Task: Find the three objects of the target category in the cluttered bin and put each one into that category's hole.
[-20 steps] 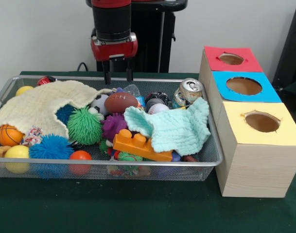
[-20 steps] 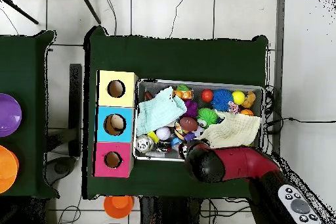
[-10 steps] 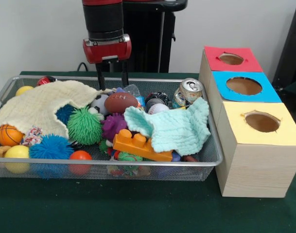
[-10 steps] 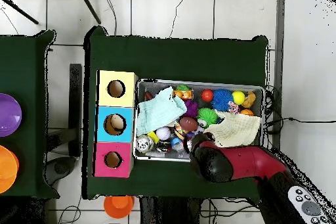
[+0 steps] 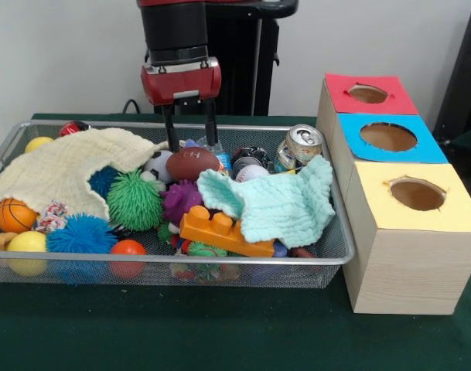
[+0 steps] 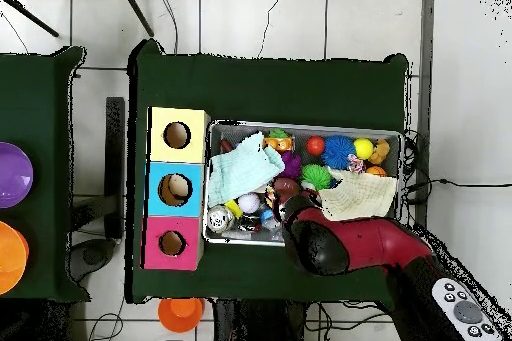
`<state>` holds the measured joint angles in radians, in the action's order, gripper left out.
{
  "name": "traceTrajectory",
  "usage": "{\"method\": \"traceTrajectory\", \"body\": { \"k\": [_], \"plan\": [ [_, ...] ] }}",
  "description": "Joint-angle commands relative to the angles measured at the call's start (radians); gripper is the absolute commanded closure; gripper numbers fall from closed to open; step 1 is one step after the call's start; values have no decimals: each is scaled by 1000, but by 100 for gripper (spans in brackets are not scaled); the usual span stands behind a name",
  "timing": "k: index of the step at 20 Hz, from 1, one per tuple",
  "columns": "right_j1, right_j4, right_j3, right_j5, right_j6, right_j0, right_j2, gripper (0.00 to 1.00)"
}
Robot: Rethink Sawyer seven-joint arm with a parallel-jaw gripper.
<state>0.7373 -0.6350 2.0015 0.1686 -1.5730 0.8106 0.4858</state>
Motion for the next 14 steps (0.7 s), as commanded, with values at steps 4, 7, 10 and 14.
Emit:
{"method": "traceTrajectory", "body": {
  "k": [4, 7, 10, 14],
  "plan": [
    [-6, -15, -20, -2, -31, 7, 89, 0],
    [-1, -33, -17, -26, -30, 10, 91, 0],
    [-6, -47, -21, -24, -17, 18, 92, 0],
    [-14, -37, -29, 0, -8, 28, 105, 0]
  ]
}}
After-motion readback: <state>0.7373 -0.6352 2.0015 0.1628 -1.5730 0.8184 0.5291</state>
